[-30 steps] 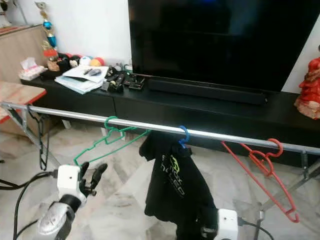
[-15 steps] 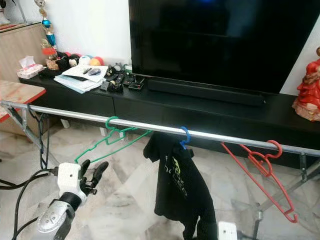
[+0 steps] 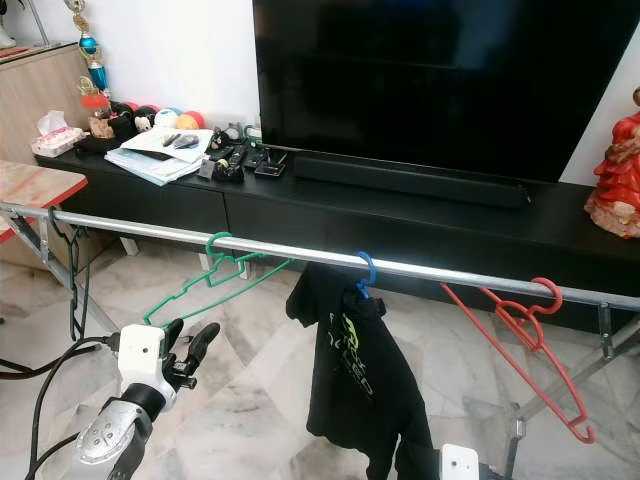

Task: Hang hanger

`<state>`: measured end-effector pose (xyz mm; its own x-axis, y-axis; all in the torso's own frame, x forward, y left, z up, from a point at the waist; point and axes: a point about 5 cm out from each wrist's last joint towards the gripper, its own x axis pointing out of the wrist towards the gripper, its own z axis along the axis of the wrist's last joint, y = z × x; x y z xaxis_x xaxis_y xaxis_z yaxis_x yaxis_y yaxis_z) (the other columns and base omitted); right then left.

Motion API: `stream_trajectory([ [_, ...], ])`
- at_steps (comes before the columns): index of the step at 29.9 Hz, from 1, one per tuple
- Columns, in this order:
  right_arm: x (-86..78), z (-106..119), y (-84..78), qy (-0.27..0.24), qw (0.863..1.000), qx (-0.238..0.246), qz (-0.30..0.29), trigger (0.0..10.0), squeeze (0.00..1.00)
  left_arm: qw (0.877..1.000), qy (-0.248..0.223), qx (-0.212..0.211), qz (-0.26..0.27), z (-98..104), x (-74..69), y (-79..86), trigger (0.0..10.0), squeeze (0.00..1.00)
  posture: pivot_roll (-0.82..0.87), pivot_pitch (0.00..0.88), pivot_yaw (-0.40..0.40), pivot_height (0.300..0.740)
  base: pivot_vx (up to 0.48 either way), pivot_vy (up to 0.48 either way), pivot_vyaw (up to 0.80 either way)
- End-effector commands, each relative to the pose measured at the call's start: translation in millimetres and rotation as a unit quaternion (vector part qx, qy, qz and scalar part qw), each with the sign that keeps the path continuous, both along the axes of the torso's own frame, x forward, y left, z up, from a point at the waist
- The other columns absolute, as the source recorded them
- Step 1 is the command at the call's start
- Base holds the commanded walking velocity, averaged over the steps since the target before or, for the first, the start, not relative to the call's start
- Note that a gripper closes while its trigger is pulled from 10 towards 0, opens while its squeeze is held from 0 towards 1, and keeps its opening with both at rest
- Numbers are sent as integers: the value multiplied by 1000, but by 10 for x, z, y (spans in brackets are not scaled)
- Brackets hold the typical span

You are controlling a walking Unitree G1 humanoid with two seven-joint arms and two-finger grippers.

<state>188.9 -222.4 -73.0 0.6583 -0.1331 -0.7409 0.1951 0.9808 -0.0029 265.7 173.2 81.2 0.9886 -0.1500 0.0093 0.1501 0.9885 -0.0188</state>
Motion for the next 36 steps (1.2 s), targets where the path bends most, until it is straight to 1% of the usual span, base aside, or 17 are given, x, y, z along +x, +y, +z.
stream_trajectory([
  [1, 59, 35, 0, -14, 1000, -3, 1, 10000, 0, 1000, -7, 3, 1, 48, 2, 12, 10000, 0, 151, 0, -7, 740, 311, 0, 0],
  [12, 23, 10, 32, -9, 1000, -3, 4, 10000, 0, 1000, -5, 5, -15, 45, 6, -30, 10000, 0, 146, 0, 2, 740, 319, 0, 0],
  [20, 84, 29, 75, -10, 1000, -4, 9, 10000, 0, 999, -5, 6, -36, 57, 3, -65, 10000, 0, 148, 0, 1, 740, 304, 0, 0],
  [21, 100, 35, 84, -11, 1000, -5, 10, 10000, 0, 999, -2, 6, -49, 61, 1, -82, 10000, 0, 151, 0, -1, 740, 0, 0, 0],
  [26, 75, 26, 69, -9, 1000, -5, 11, 10000, 0, 993, 20, 21, -113, 94, -18, -111, 10000, 0, 157, 0, -3, 740, 0, 0, 0],
  [28, 74, 26, 65, -9, 1000, -5, 10, 10000, 0, 990, 25, 33, -136, 150, -20, -85, 10000, 0, 159, 0, -4, 740, 0, 0, 0],
  [29, 76, 26, 67, -9, 1000, -4, 10, 10000, 0, 987, 27, 41, -153, 220, -12, -57, 10000, 0, 163, 0, -4, 740, 0, 0, 0],
  [30, 76, 26, 67, -9, 1000, -4, 10, 10000, 0, 987, 27, 41, -153, 220, -12, -57, 10000, 0, 163, 0, -4, 740, 0, 0, 0],
  [32, 77, 26, 70, -9, 1000, -4, 9, 10000, 0, 983, 31, 50, -174, 323, -3, -13, 10000, 0, 169, 0, -6, 740, 0, 0, 0],
  [34, 78, 26, 72, -8, 1000, -3, 9, 10000, 0, 981, 35, 55, -183, 389, 9, 27, 10000, 0, 169, 0, -6, 740, 0, 0, 0],
  [36, 78, 25, 74, -8, 1000, -2, 9, 10000, 0, 978, 44, 70, -191, 438, 24, 90, 10000, 0, 172, 0, -6, 740, 0, 0, 0],
])
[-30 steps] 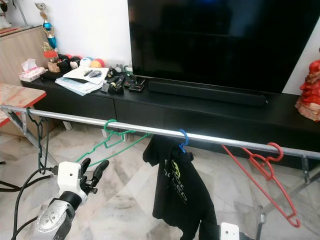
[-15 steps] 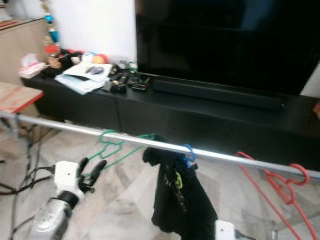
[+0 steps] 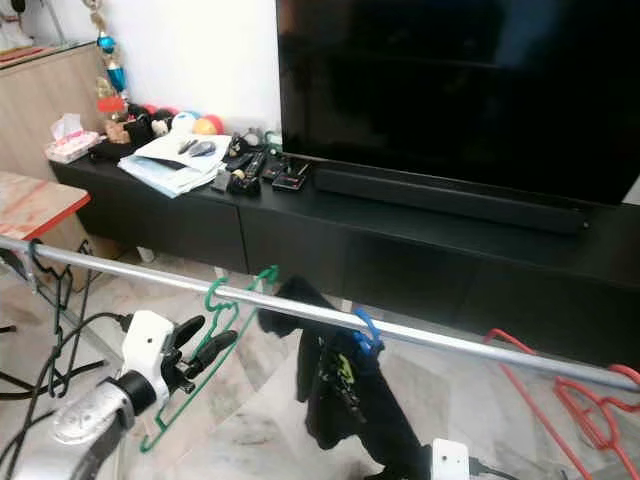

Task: Hang hanger

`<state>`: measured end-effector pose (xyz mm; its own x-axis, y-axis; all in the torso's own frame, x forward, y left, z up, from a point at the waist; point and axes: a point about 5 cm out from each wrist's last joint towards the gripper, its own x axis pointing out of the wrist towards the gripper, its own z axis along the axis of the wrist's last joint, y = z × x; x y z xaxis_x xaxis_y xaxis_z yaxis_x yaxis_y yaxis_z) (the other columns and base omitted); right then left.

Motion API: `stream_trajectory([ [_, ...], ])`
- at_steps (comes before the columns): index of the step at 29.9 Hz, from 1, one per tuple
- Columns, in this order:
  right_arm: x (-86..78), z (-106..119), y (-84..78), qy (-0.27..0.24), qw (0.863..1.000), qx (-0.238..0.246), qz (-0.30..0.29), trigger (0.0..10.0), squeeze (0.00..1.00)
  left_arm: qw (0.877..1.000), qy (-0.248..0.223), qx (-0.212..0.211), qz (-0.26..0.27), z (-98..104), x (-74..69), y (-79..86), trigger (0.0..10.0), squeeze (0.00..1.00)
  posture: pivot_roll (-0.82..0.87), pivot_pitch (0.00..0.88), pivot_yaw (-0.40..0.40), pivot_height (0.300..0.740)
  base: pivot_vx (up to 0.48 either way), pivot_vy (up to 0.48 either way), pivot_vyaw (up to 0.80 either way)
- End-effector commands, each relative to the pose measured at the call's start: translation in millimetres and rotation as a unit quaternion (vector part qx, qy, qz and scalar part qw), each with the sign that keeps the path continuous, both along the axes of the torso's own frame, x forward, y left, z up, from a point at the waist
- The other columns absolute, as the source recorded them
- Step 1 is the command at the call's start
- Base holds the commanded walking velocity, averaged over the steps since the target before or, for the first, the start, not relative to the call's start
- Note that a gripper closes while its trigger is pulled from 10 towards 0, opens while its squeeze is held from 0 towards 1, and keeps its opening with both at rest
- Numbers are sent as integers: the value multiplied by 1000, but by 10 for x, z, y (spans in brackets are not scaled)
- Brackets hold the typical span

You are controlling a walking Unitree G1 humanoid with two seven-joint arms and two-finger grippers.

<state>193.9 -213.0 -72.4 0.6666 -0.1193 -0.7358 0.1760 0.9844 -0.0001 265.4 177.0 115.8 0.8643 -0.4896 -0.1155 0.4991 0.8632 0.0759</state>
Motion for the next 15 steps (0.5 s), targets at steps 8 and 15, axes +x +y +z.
stream_trajectory([
  [8, 34, 19, -17, -2, 1000, 0, -3, 10000, 0, 995, 67, 57, 42, -22, 192, 161, 10000, 0, 170, 0, -8, 740, 0, 0, 0],
  [15, 38, 18, -13, 1, 1000, 1, -4, 10000, 0, 990, 122, 20, 65, -171, 360, -171, 10000, 0, 155, 0, -10, 740, 0, 0, 0],
])
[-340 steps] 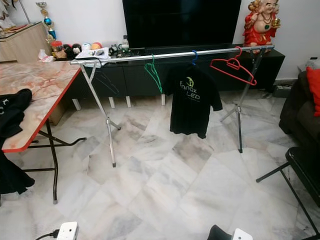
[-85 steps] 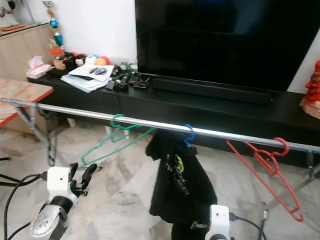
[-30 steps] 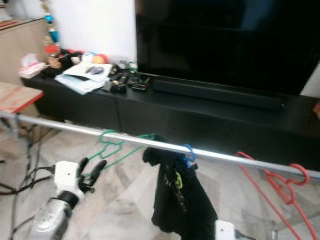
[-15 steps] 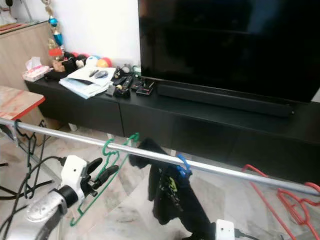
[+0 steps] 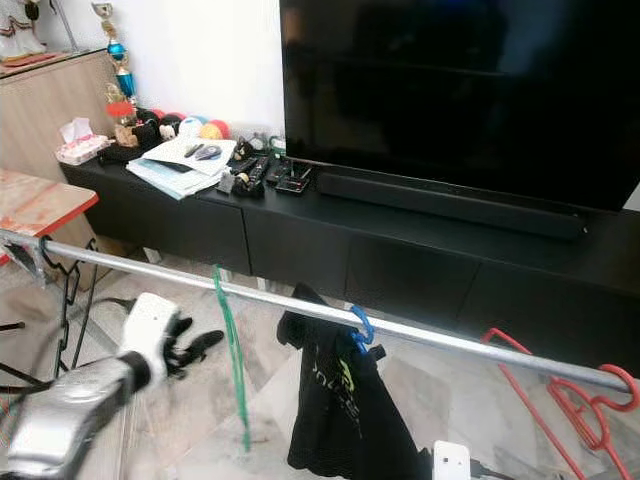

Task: Hang hanger

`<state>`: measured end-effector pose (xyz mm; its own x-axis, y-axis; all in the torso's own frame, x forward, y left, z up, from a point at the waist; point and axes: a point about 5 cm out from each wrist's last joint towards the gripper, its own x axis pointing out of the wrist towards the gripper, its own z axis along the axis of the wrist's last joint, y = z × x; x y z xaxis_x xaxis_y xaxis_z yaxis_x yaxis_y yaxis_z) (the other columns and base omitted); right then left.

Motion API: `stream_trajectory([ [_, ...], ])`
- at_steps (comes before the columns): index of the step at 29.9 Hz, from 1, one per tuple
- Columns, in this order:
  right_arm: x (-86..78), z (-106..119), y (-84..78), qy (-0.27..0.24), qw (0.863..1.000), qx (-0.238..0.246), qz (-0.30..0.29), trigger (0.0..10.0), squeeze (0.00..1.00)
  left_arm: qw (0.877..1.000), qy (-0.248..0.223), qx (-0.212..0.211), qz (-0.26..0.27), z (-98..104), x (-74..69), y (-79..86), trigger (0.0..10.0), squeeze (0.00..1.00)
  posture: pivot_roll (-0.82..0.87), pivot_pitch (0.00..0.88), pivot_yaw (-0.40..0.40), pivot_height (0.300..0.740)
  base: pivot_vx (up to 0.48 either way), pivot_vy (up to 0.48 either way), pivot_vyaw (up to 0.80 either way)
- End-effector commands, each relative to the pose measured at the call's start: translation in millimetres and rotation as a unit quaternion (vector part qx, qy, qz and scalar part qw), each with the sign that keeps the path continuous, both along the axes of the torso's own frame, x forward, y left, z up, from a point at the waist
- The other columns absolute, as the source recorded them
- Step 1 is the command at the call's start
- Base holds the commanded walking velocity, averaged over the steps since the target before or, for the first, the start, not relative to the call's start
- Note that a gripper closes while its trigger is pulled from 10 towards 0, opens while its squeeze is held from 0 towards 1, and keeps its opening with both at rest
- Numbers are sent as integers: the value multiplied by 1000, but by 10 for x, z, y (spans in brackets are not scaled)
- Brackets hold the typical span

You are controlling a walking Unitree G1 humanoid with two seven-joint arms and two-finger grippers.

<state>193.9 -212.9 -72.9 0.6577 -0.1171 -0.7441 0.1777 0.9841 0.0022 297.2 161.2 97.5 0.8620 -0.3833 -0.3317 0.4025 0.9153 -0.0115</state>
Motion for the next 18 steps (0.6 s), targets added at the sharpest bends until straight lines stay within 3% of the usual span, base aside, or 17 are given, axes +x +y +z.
stream_trajectory([
  [1, 40, 23, -14, -5, 1000, -2, -3, 10000, 0, 1000, 4, 6, 7, 18, 58, -46, 10000, 0, 153, 0, -10, 740, 0, 0, 0],
  [4, 45, 28, -21, -6, 1000, -2, -6, 10000, 0, 1000, -5, -21, 15, 91, 120, -153, 10000, 0, 150, 0, -10, 740, 0, 0, 0],
  [10, 46, 28, -20, -6, 1000, -2, -6, 10000, 0, 999, 0, -40, 21, 151, 136, -166, 10000, 0, 153, 0, -13, 740, 0, 0, 0],
  [18, 49, 28, -20, -4, 1000, -1, 0, 10000, 0, 999, 38, 6, 12, 9, 2, -44, 10000, 0, 161, 0, -23, 740, 0, 0, 0],
])
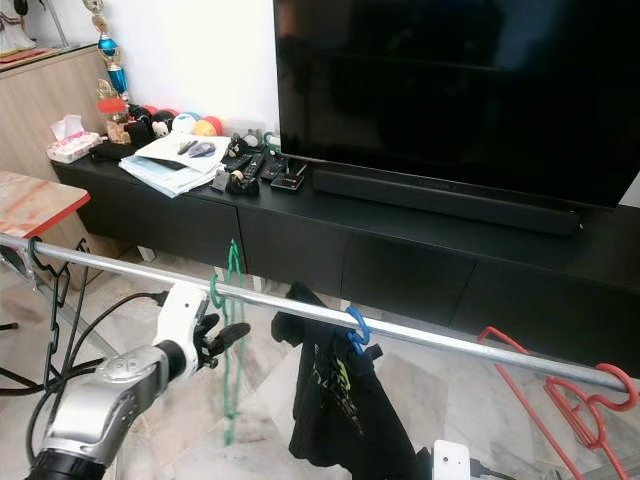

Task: Hang hanger

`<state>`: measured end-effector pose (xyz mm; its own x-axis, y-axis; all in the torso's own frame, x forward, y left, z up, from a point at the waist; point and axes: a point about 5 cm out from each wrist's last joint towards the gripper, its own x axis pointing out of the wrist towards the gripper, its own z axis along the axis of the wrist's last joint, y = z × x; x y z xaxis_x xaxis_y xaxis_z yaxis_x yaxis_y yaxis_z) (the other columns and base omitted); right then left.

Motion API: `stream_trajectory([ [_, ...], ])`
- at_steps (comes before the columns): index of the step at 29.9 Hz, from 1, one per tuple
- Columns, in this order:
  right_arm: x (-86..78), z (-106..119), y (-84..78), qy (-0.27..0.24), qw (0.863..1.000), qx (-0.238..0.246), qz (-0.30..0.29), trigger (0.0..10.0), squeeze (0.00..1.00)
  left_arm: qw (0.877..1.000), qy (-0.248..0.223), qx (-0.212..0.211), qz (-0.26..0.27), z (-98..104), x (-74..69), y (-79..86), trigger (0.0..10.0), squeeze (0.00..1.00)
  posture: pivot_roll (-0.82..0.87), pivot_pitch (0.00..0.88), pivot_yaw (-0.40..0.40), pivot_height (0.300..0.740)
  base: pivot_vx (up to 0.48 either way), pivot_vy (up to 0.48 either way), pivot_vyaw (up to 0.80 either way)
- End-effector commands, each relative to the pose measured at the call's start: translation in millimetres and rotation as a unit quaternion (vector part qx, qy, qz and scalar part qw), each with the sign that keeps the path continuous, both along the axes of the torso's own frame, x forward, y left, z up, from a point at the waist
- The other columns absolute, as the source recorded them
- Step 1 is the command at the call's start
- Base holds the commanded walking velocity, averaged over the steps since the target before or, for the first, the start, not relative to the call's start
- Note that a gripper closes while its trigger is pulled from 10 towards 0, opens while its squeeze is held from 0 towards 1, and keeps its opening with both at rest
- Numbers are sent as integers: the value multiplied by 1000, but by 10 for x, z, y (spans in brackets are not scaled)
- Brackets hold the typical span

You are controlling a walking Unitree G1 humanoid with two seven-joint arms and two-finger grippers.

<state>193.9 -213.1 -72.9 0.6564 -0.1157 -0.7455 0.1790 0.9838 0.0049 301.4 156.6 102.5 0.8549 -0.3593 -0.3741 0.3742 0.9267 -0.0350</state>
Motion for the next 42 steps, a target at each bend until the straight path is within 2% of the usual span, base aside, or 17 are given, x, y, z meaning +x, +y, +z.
stream_trajectory([
  [1, 49, 29, -19, -5, 1000, -3, 2, 10000, 0, 1000, 17, 9, 3, -63, -52, 20, 10000, 0, 161, 0, -24, 740, 0, 0, 0],
  [8, 49, 30, -24, -4, 1000, -3, 4, 10000, 0, 999, 21, 19, 47, -98, 2, 64, 10000, 0, 157, 0, -26, 740, 0, 0, 0],
  [10, 46, 29, -27, -3, 1000, -3, 4, 10000, 0, 995, 31, 37, 84, -165, 40, 132, 10000, 0, 155, 0, -25, 740, 0, 0, 0],
  [12, 46, 28, -26, -3, 1000, -4, 3, 10000, 0, 995, 23, 34, 96, -163, 58, 144, 10000, 0, 151, 0, -23, 740, 0, 0, 0],
  [13, 44, 27, -25, -3, 1000, -4, 3, 10000, 0, 994, 11, 19, 103, -145, 86, 134, 6902, 0, 150, 0, -24, 740, 0, 0, 0],
  [14, 44, 27, -25, -3, 1000, -4, 3, 10000, 0, 995, 7, 12, 104, -133, 96, 125, 2039, 0, 150, 0, -23, 740, 0, 0, 0],
  [15, 44, 27, -24, -3, 1000, -4, 3, 10000, 0, 995, 4, 7, 103, -125, 104, 115, 353, 0, 150, 0, -23, 740, 0, 0, 0],
  [16, 44, 26, -23, -2, 1000, -4, 2, 10000, 0, 995, 2, 3, 100, -114, 115, 98, 0, 0, 150, 0, -22, 740, 0, 0, 0],
  [28, 42, 22, -16, 0, 1000, -3, 0, 10000, 0, 995, -31, -20, 92, -28, 216, 41, 0, 0, 144, 0, -20, 740, 0, 0, 0],
  [42, 47, 23, -12, 1, 1000, -2, 3, 10000, 0, 996, -25, -17, 87, -93, 208, 4, 0, 0, 138, 0, -20, 740, 0, 0, 0],
])
